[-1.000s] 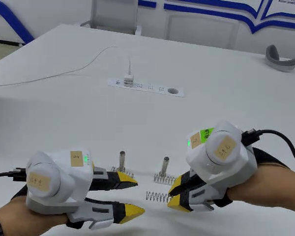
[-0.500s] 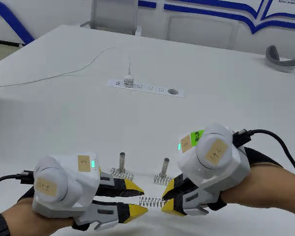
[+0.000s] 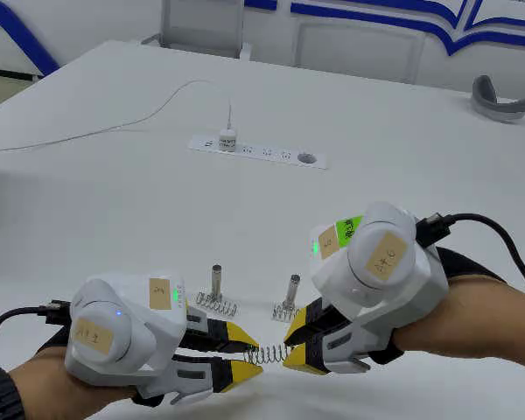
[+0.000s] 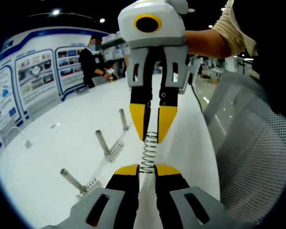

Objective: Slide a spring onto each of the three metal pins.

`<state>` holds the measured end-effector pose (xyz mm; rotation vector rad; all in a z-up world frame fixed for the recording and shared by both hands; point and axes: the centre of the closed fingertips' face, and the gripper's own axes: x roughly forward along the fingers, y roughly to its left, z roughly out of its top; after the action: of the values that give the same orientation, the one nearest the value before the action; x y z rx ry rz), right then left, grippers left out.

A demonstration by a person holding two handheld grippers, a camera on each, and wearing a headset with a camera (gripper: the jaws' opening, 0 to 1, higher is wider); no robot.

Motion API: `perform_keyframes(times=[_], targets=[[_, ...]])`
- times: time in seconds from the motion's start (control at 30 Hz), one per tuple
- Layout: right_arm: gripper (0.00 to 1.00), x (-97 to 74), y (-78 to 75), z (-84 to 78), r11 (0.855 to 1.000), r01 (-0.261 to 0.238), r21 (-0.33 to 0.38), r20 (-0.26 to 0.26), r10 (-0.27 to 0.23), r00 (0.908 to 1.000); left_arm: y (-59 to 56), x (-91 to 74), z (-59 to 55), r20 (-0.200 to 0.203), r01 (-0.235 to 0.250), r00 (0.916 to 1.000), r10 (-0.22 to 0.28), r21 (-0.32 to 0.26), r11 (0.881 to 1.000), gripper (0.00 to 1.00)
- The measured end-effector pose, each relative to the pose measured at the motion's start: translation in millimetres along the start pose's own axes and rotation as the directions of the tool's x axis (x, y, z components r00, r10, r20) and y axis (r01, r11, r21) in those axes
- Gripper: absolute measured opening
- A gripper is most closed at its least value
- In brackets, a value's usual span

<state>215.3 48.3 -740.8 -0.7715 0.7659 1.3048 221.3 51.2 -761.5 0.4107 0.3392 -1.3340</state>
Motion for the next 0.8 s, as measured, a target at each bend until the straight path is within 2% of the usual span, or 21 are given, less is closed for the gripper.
perform_keyframes(times=[0.2, 0.43, 0.7, 0.8], targets=[[0.11, -3.3, 1.2, 15.8, 1.000, 0.006, -0.019, 0.033, -0.006, 0.9994, 0.7, 0.2, 0.6, 0.001, 0.000, 1.0000, 0.000, 0.001, 1.000, 0.12], [0.12, -3.1, 2.8, 26.2, 0.999, 0.011, -0.037, 0.047, -0.009, 0.9988, 0.0, 0.6, 1.8, 0.008, 0.004, 1.0000, -0.004, 0.000, 1.000, 0.11], [0.12, -1.7, 3.4, 29.2, 1.000, 0.000, -0.023, 0.048, 0.001, 0.9989, -0.5, 1.5, 2.1, 0.010, 0.009, 0.9999, -0.009, -0.002, 1.000, 0.11], [0.18, 1.9, 5.1, 25.0, 1.000, -0.019, -0.003, 0.030, 0.019, 0.9994, 0.3, 1.2, 3.5, 0.020, 0.007, 0.9998, -0.007, -0.007, 1.000, 0.11]])
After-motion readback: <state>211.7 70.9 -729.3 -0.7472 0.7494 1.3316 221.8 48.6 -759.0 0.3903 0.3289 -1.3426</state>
